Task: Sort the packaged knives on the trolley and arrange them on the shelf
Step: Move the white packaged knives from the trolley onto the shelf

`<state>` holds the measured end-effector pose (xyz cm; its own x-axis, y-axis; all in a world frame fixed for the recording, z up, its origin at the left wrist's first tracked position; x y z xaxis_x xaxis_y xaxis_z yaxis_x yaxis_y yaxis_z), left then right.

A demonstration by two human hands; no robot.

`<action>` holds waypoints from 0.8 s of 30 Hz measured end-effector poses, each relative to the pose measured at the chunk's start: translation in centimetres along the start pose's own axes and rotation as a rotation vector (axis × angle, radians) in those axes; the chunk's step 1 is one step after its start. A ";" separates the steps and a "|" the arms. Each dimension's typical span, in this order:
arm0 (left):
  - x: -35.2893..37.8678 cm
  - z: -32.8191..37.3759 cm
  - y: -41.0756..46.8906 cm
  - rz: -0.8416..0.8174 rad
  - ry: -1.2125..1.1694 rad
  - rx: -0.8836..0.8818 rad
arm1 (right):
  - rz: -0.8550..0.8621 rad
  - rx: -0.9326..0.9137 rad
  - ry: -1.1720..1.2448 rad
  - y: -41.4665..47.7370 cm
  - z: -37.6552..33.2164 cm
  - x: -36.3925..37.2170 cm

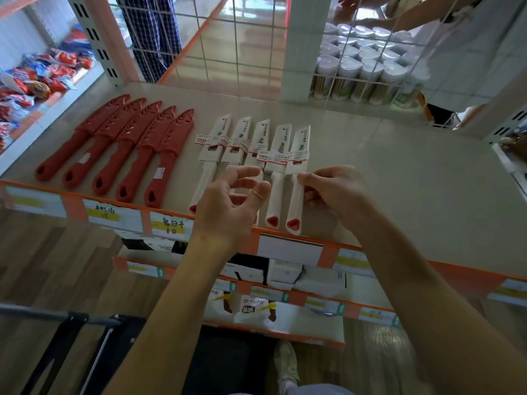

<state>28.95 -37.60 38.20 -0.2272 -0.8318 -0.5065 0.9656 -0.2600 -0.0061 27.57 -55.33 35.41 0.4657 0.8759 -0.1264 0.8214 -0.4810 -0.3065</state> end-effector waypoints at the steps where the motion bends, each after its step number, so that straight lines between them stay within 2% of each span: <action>1: 0.0 0.0 0.0 -0.004 -0.003 0.000 | -0.007 0.003 -0.012 0.1 -0.1 0.0; 6: 0.0 -0.1 0.1 -0.014 -0.032 0.017 | -0.031 0.005 -0.142 0.3 -0.4 0.2; 12: -0.2 -0.2 0.1 -0.011 -0.065 0.030 | 0.017 -0.156 -0.280 -0.3 -1.1 0.3; 19: -0.3 -0.2 0.0 -0.014 -0.051 0.038 | 0.042 -0.252 -0.394 -0.7 -1.3 0.4; 24: -0.9 -0.3 -0.7 -0.005 -0.032 0.048 | 0.079 -0.569 -0.523 -3.6 -2.1 1.6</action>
<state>28.53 -36.50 38.43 -0.2366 -0.8453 -0.4790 0.9573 -0.2870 0.0335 26.02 -52.23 38.25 0.4302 0.6747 -0.5998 0.9008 -0.3645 0.2360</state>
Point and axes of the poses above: each hand's wrist, its own y-axis towards the middle knuckle, its own x-axis out of the palm, z = x × y, the point moved 5 cm from there along y, towards the middle knuckle, and after that the axes turned 11 degrees about y, right-handed, at the moved point
